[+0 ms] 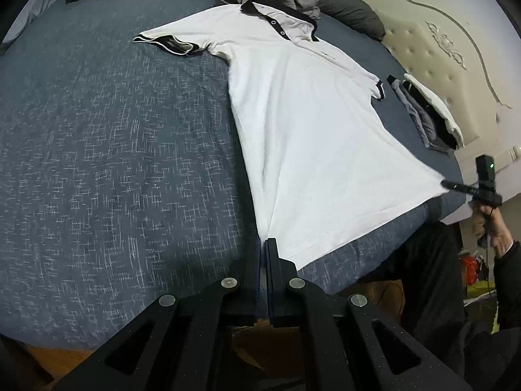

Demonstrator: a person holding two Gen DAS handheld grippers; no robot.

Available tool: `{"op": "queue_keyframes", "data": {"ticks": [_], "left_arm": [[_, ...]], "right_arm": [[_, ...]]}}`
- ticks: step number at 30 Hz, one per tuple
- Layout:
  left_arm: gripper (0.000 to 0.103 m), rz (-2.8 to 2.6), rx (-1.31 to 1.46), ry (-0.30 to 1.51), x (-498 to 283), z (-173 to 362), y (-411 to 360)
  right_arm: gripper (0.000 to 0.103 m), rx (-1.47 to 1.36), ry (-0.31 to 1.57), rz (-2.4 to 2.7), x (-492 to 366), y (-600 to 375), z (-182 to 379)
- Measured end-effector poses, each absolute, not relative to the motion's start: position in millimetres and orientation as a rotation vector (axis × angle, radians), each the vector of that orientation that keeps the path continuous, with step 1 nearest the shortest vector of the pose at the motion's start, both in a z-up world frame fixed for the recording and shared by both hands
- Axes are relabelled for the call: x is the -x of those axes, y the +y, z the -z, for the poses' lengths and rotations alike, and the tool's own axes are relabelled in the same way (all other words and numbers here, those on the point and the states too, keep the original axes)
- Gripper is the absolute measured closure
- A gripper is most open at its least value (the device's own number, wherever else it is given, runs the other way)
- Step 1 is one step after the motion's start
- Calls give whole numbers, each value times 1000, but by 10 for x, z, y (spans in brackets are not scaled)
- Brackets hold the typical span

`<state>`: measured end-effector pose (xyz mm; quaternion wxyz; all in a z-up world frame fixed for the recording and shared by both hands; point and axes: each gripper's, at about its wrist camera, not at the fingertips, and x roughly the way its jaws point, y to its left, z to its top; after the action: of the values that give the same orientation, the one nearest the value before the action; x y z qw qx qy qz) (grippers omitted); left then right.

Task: Fold clothes
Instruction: 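Grasp the shirt hem with both tools and pull it straight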

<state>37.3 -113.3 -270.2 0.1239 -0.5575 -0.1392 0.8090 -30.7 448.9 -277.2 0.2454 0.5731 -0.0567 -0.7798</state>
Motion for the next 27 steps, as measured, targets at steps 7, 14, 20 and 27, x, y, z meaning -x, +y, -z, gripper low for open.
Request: {"op": "queue_keyframes", "data": {"ticks": [7,14,20,27], "left_arm": [[100,-2330,1684,-379,-543,2858,-1087],[100,-2296,1759,-386,-624,3183,-1071],[100,-2296,1787,-387,-598,3304,-1047],[100,-2286,1800,-397,-612,3350,-1034]], "right_arm": [[100,-1640,-49,2097,164,4453,3025],[100,-1716,-69,2092,101,4506,3466],[100,-1732,-54,2099,63,4529,3532],[100,-1739,-42,2107,13,4505,3622]]}}
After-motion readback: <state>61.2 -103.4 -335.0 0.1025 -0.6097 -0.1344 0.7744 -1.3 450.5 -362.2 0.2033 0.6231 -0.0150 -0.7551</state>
